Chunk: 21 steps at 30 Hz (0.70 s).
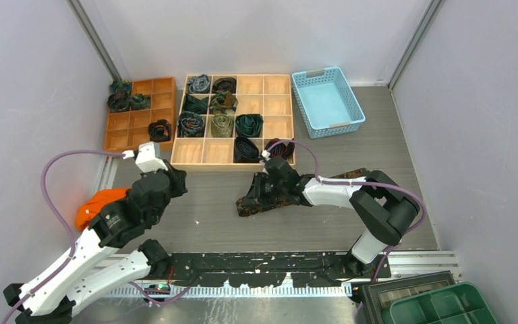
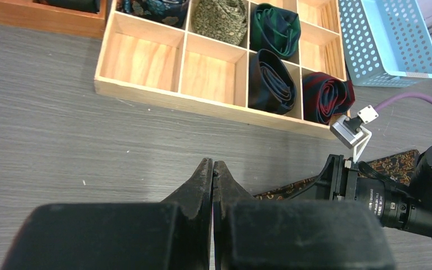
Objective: Roll the ties
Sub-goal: Roll the tie at the center of the board.
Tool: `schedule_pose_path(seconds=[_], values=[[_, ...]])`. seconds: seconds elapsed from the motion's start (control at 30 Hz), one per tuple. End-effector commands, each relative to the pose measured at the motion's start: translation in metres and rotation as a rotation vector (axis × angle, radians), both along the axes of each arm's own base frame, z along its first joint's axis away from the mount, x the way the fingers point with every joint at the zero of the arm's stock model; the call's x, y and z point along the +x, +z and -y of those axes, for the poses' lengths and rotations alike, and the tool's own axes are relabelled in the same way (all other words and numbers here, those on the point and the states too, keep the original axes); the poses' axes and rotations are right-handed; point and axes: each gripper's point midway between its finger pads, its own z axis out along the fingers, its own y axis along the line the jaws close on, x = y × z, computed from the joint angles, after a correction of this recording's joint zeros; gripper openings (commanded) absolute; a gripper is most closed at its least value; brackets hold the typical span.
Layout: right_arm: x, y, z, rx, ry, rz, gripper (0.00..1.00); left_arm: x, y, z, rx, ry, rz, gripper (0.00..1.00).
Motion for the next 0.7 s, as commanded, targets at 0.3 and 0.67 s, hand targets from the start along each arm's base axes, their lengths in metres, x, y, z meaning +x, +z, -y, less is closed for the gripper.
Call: schedule_pose_path(seconds=[0.3, 0.67], values=[[0.019, 0.015, 0.027, 0.13, -0.038, 0.03, 0.2, 0.025, 0.015, 0.049, -0.073, -0.097, 0.026, 0.0], [0.025, -0.012, 0.07, -0.192, -0.063, 0.058, 0.33, 0.028, -0.02, 0.071, -0.067, -0.148, -0.046, 0.0]])
